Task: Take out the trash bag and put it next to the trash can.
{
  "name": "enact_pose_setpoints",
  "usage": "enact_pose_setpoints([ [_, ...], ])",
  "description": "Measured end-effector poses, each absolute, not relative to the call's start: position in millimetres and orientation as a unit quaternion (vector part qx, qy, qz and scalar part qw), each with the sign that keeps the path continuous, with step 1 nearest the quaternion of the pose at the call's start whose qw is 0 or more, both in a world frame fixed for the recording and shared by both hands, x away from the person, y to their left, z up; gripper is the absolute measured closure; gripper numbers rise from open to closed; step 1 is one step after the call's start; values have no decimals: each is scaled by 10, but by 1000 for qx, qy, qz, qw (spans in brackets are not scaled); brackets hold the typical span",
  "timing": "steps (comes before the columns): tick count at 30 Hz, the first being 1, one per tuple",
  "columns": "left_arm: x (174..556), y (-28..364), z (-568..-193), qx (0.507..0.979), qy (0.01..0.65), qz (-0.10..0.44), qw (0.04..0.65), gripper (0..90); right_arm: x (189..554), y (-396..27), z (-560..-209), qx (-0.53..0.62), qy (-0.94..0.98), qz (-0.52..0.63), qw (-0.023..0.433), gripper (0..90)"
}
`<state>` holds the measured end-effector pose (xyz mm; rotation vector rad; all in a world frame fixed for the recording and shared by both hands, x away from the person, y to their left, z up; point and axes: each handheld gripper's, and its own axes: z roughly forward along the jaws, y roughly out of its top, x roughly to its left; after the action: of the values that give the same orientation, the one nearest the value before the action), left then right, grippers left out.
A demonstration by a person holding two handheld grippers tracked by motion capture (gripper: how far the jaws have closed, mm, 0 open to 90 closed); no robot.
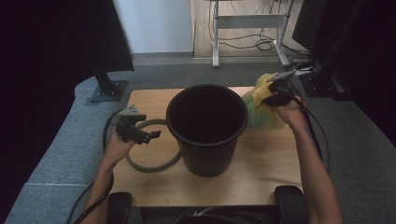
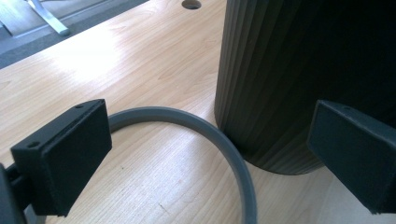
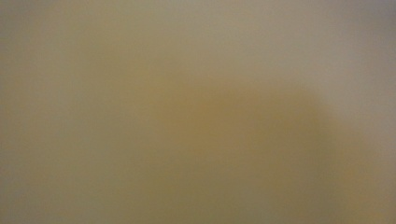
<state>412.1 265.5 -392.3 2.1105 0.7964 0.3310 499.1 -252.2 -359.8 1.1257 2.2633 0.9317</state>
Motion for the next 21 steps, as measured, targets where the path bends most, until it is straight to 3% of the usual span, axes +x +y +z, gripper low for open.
enact_pose_setpoints([
  [21, 4051, 2596, -4603, 841, 346, 133, 394, 0, 5127, -2514, -4271, 434, 808, 350, 191, 673],
])
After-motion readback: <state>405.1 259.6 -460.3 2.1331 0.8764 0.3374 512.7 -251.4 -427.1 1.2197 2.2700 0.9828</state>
